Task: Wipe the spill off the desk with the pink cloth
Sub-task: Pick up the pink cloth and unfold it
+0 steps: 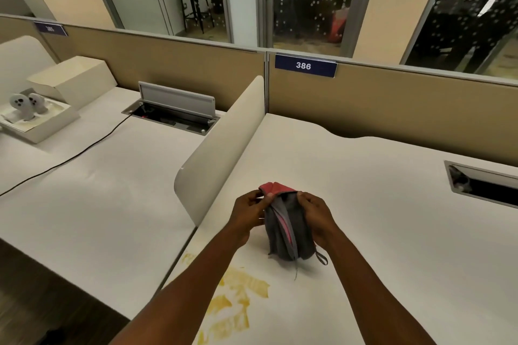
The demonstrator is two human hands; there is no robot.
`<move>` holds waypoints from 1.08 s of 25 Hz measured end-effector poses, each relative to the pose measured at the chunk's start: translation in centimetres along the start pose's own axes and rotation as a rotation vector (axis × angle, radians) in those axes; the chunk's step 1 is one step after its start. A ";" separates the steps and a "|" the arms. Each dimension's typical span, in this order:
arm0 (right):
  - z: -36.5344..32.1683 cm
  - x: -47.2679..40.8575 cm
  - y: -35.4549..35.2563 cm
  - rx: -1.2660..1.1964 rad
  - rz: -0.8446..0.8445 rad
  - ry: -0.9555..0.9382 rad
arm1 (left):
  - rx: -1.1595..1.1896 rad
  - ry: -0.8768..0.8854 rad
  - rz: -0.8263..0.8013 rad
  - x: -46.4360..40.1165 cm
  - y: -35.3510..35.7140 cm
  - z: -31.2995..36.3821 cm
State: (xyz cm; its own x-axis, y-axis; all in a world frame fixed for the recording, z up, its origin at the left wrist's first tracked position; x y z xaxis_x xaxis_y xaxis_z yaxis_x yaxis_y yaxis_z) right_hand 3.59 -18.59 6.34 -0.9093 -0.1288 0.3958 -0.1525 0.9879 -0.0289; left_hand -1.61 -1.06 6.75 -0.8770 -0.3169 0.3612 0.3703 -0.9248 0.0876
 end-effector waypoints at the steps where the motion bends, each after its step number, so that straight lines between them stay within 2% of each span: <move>1: -0.2 0.5 0.5 -0.003 -0.050 0.016 | 0.003 0.002 -0.014 0.3 0.0 0.4; 3: -0.9 1.5 1.7 0.055 -0.151 -0.043 | -0.020 -0.013 -0.056 0.8 0.3 1.0; 4: -1.5 2.0 2.0 0.108 -0.148 -0.121 | -0.049 -0.024 -0.085 1.0 0.4 1.2; 6: -2.4 2.5 1.8 0.180 -0.057 -0.245 | -0.105 -0.029 -0.147 1.3 0.6 1.8; 8: -2.8 2.8 1.2 0.126 0.020 -0.235 | -0.142 0.009 -0.157 1.8 0.0 2.8; 10: -2.2 2.8 0.5 -0.027 0.066 -0.135 | -0.147 0.049 -0.134 2.0 -1.1 3.7; 14: -0.1 2.7 0.3 -0.587 0.066 0.140 | -0.093 0.110 -0.045 2.2 -4.1 5.3; 17: 0.2 1.2 -1.3 -0.795 0.136 0.204 | -0.061 0.181 0.058 1.7 -6.8 6.8; 19: -0.6 0.6 -2.3 -0.770 0.185 0.201 | -0.091 0.219 0.138 1.0 -8.7 7.6; 22: -4.2 0.6 -3.0 -0.571 0.211 0.130 | -0.233 0.271 0.230 -0.2 -10.3 9.2; 25: -8.9 2.1 -3.4 -0.446 0.216 -0.064 | -0.319 0.332 0.286 -0.6 -10.3 11.2; 27: -10.5 3.6 -3.0 -0.328 0.121 -0.214 | -0.394 0.365 0.305 -0.3 -10.5 11.6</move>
State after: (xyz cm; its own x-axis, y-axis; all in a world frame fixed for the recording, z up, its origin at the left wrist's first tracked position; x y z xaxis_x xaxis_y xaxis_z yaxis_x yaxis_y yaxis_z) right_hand 4.80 -21.11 17.47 -0.9784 0.0096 0.2064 0.0610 0.9678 0.2441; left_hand -1.69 11.19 16.49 -0.8235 -0.5665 -0.0307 0.5408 -0.7676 -0.3440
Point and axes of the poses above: each hand's wrist, its own x-axis away from the middle knuckle, its own y-axis out of the palm, z = x × y, the point moved 9 cm from there along -x, towards the middle knuckle, and after that the axes turned 4 degrees about z, right-handed, at the moved point
